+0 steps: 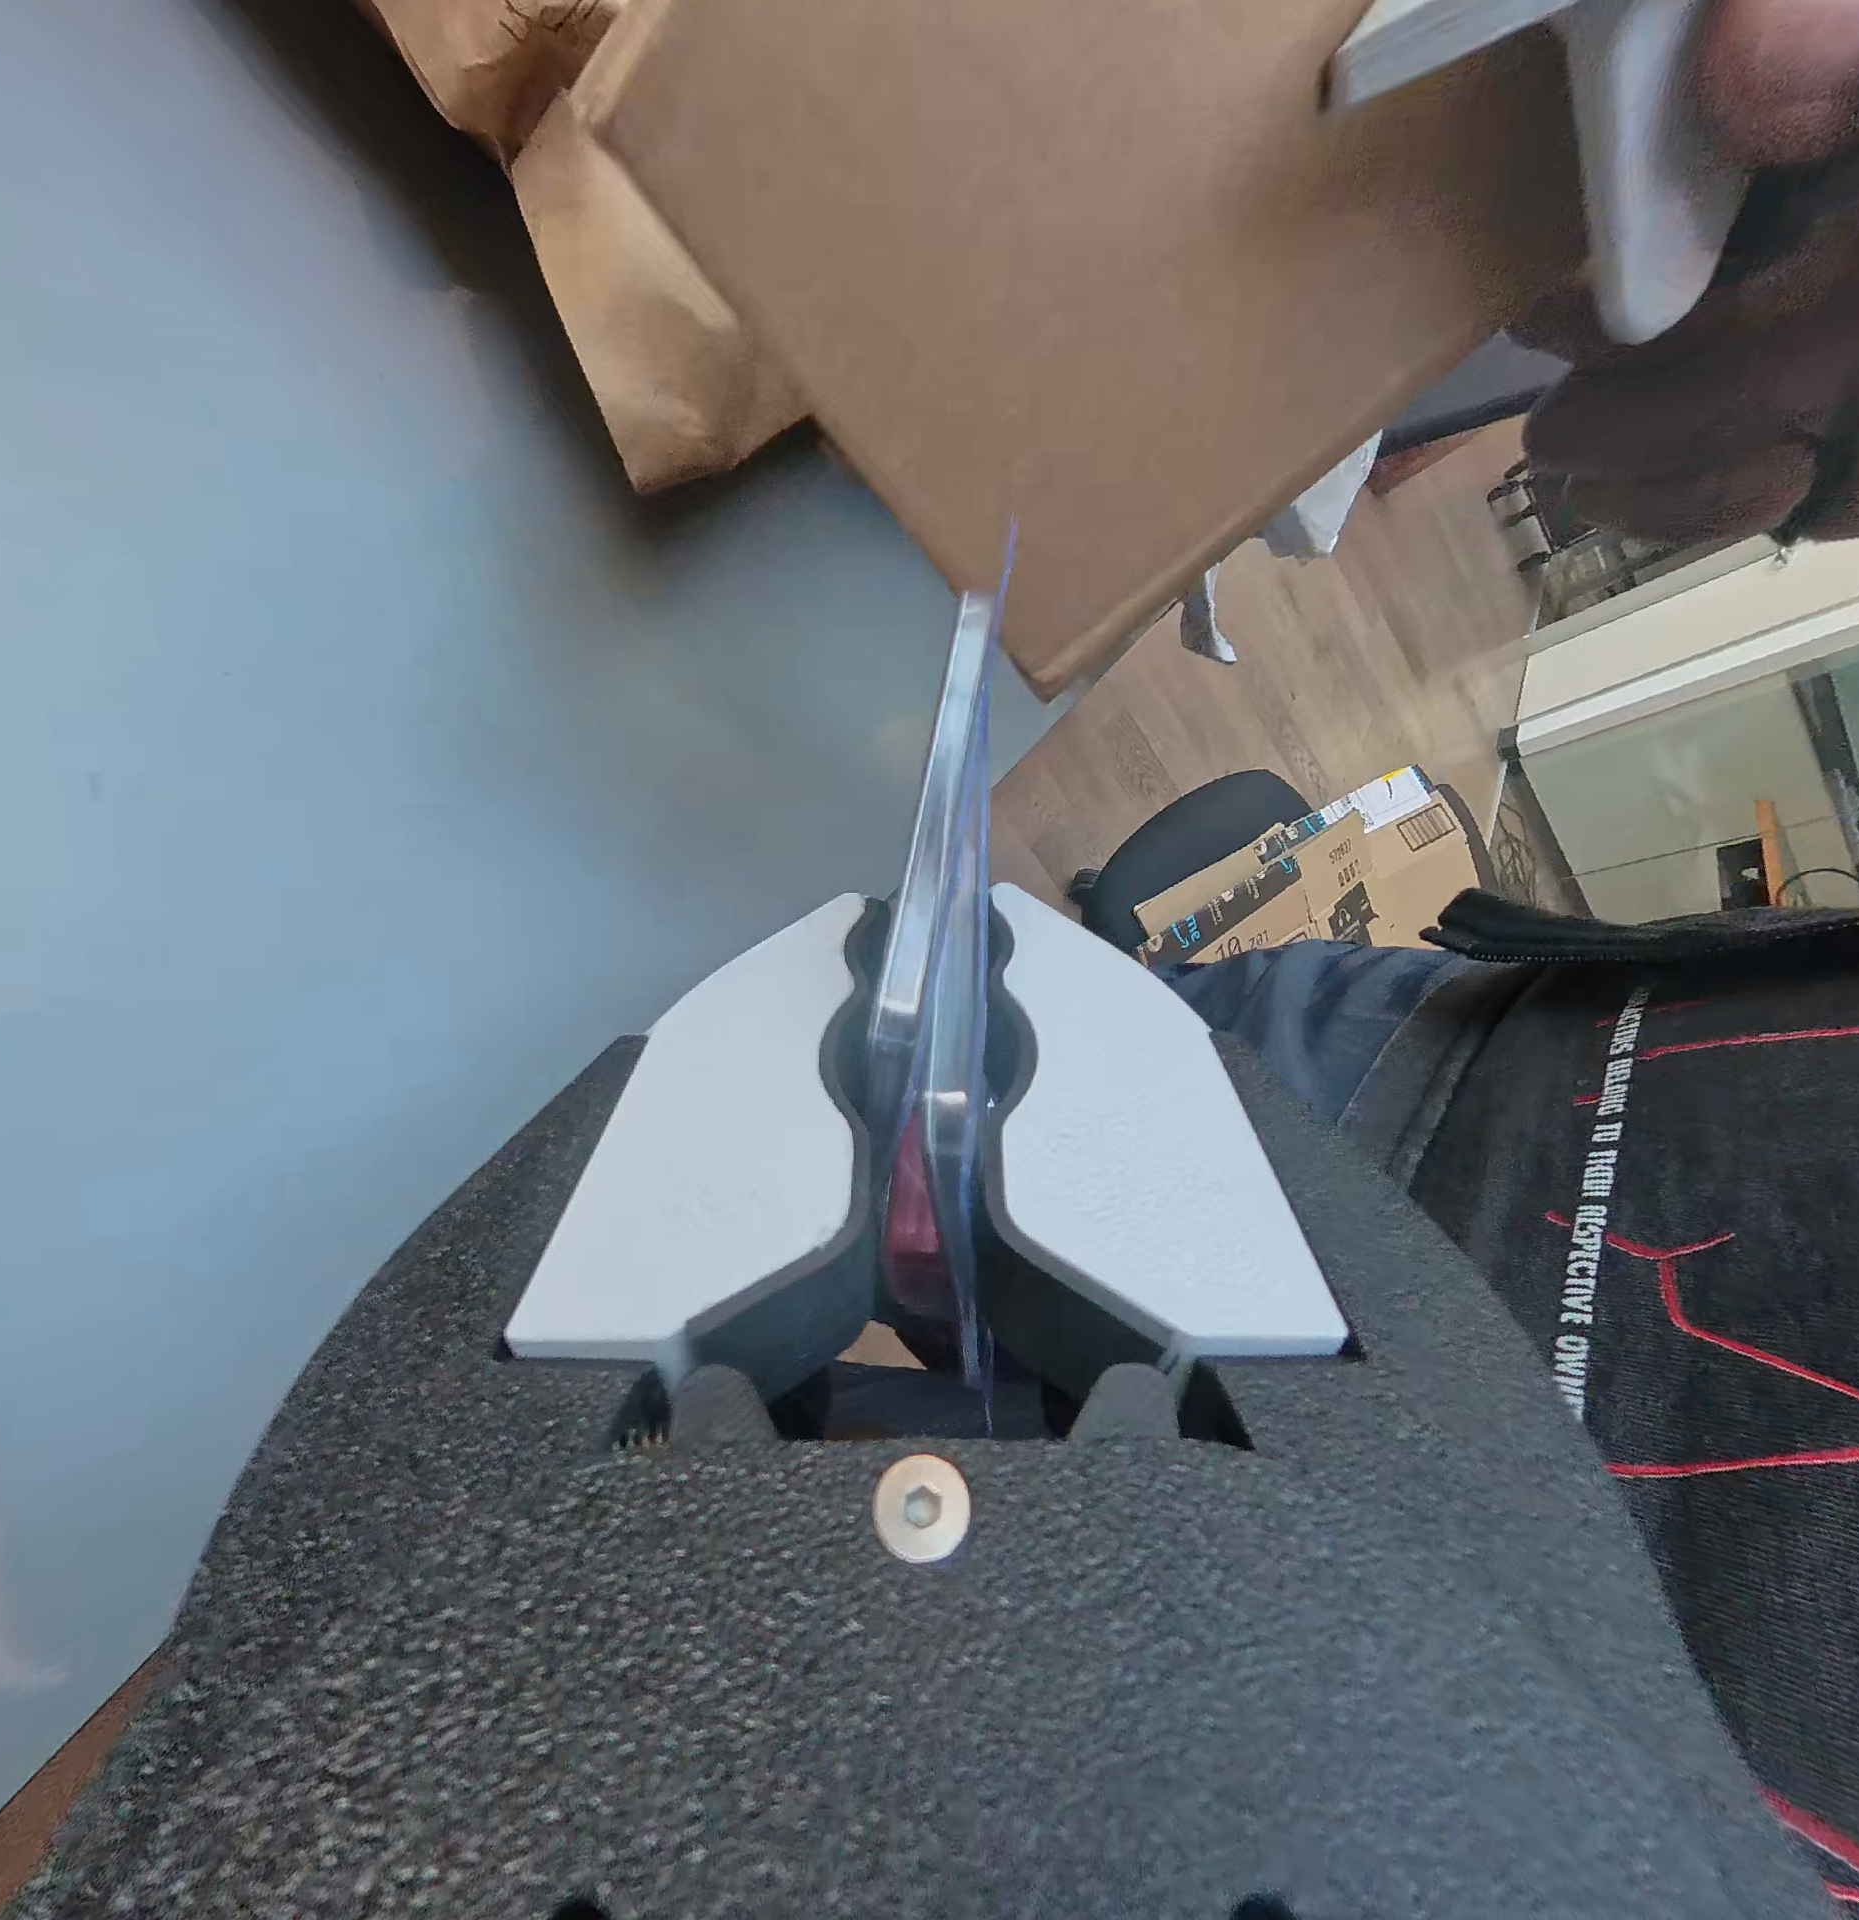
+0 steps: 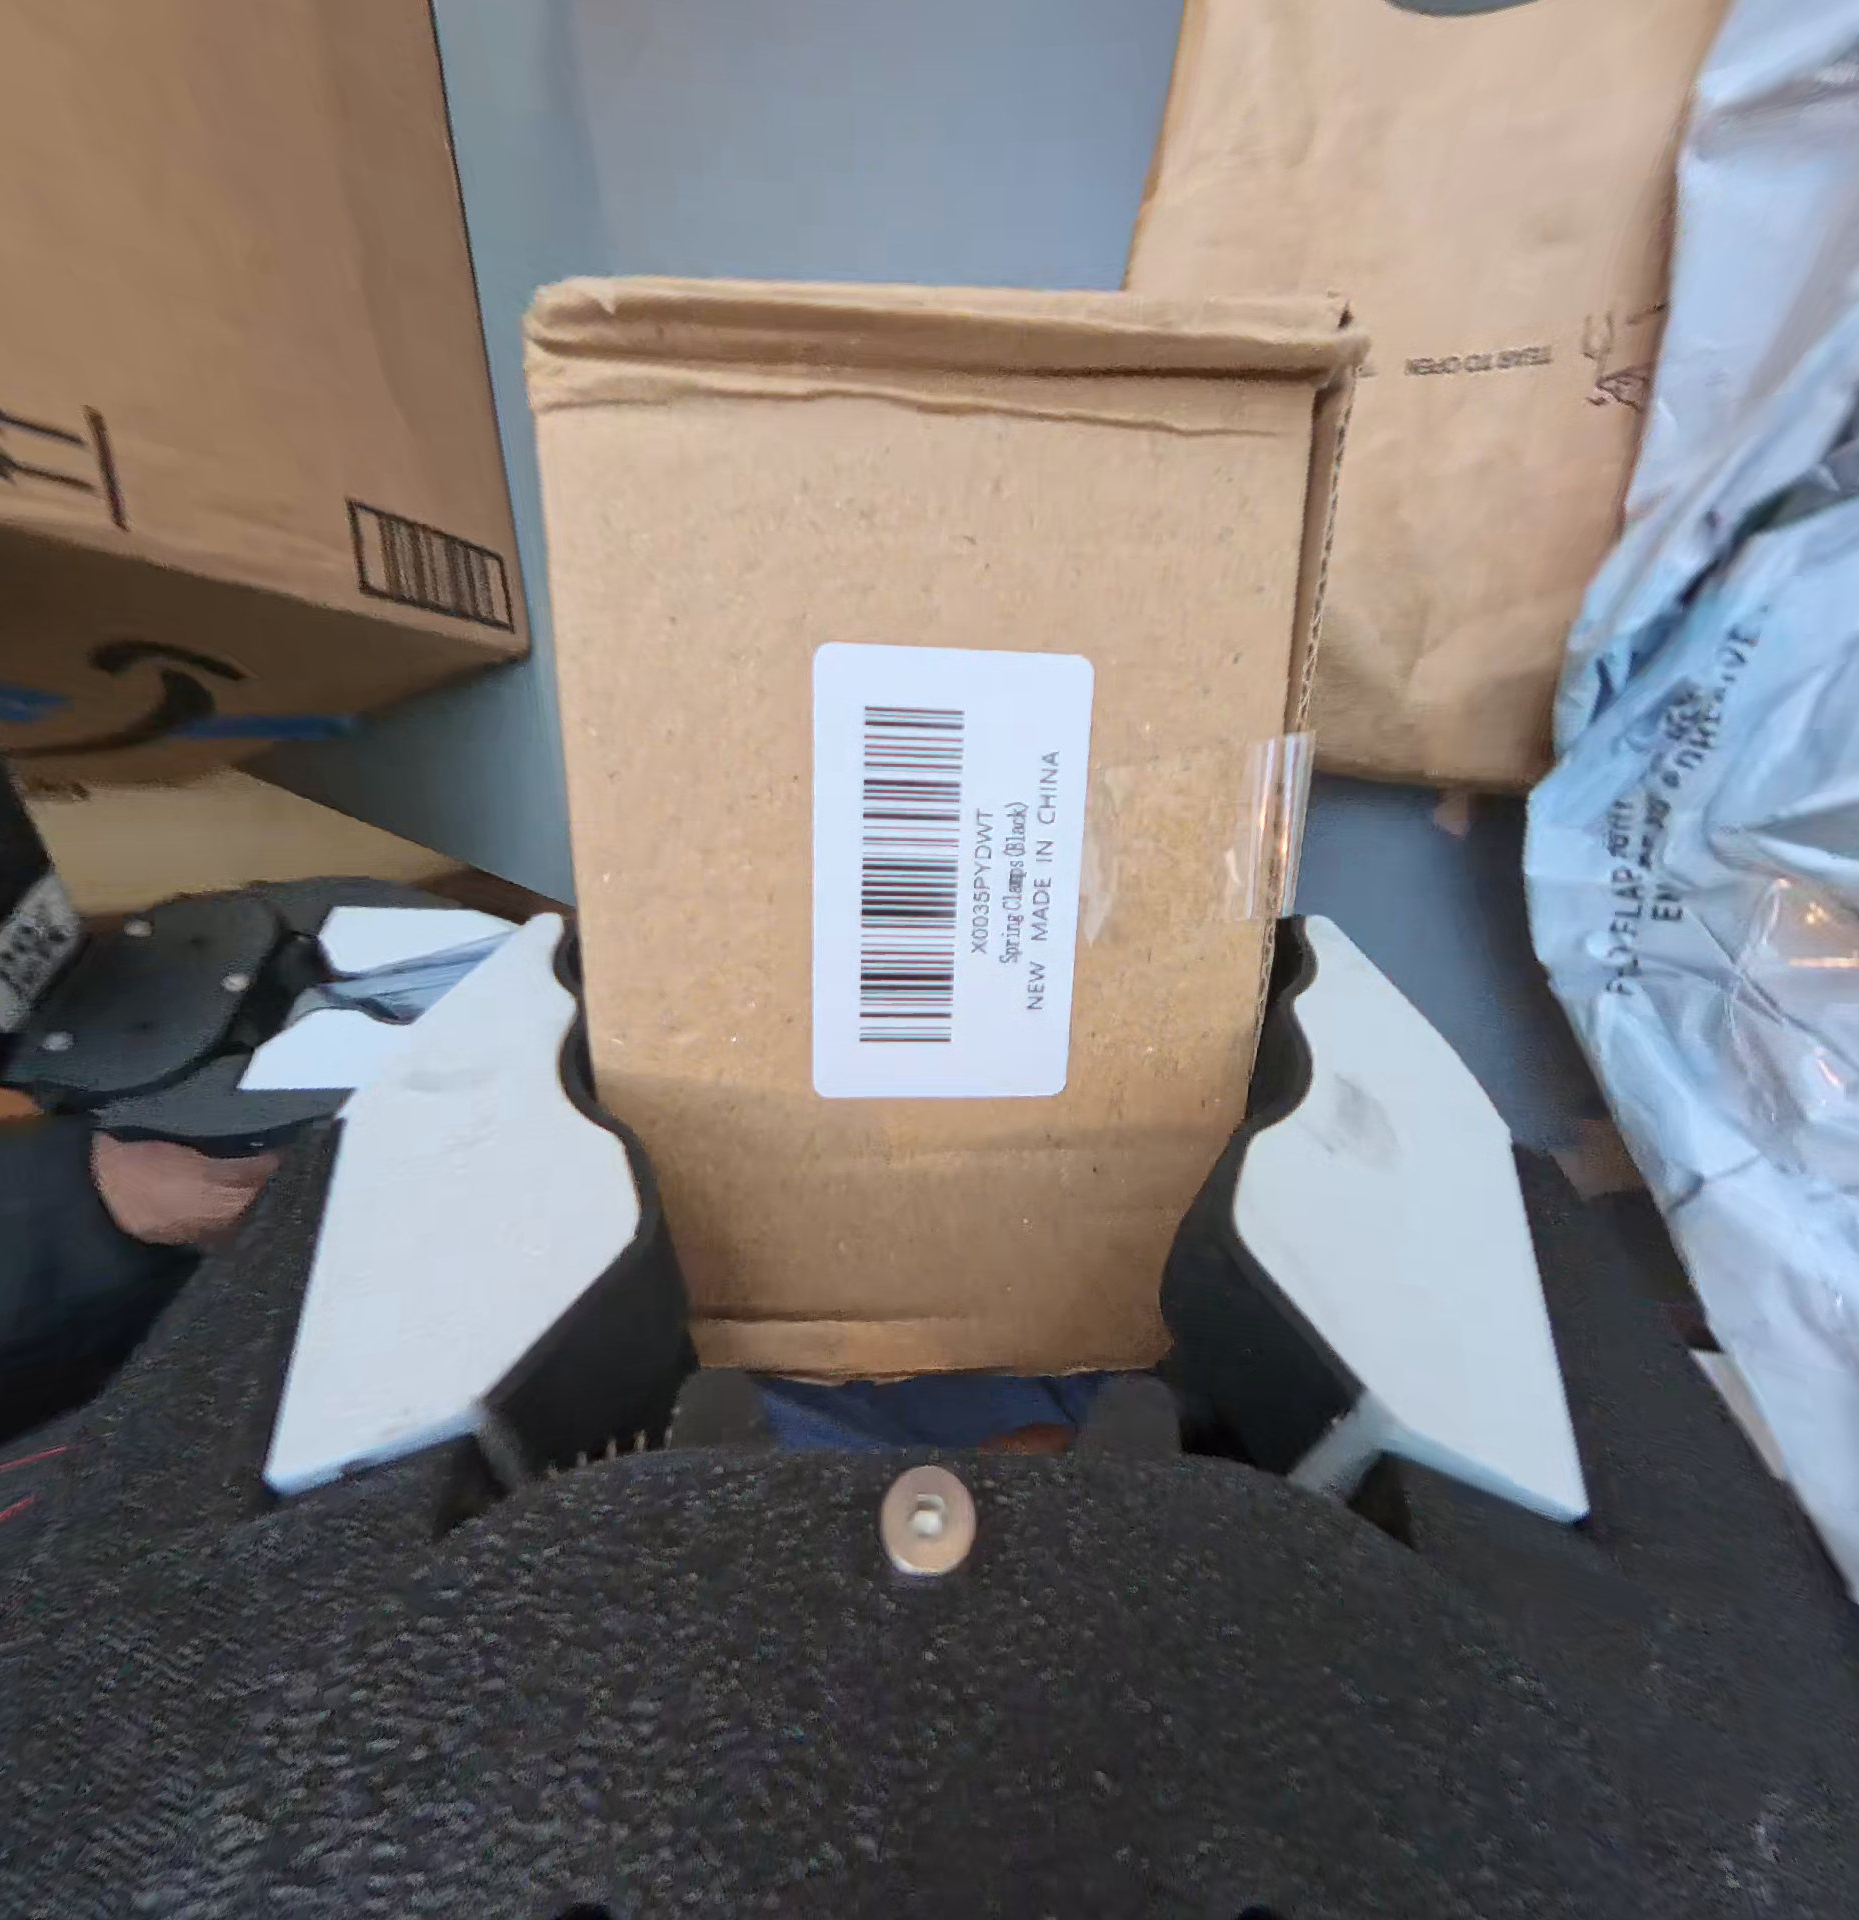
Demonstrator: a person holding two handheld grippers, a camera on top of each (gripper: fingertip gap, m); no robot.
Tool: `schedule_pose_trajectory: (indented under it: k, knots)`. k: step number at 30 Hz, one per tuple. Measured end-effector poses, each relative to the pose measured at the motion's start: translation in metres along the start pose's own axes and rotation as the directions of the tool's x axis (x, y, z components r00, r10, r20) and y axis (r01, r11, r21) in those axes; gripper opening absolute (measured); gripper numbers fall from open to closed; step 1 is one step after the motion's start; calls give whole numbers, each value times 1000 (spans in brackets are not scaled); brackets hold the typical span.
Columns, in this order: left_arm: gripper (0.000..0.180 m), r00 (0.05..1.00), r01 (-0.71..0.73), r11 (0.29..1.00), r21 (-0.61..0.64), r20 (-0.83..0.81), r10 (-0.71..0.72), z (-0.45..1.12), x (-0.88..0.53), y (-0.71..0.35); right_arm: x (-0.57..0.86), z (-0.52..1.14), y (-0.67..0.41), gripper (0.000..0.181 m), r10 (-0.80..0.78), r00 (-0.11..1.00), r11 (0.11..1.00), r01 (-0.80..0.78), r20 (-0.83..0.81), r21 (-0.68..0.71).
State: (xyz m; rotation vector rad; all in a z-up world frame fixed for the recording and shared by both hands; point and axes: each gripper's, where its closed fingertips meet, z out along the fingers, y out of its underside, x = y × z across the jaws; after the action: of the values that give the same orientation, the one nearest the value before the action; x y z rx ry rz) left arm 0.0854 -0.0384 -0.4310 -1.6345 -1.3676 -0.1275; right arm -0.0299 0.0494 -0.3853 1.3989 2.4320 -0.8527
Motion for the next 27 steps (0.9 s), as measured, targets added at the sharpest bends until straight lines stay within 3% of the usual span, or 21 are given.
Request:
schedule_pose_trajectory:
  k: [5, 11, 18, 27]
  knots:
    - [17, 998, 50, 998, 29, -40, -49, 4, 9, -15, 19, -45, -2, 120, 254, 958, 949, -273, 135, 155]
    - [17, 982, 173, 982, 76, -86, -166, 16, 19, -34, 34, -87, 7, 120, 408, 870, 842, -476, 278, 255]
    - [17, 962, 270, 953, 138, -75, -261, 32, 29, -67, 46, -128, 13, 120, 462, 768, 744, -608, 443, 277]
    - [17, 935, 356, 901, 249, -102, -341, 48, 61, -111, 63, -175, 11, 120, 407, 718, 724, -630, 564, 279]
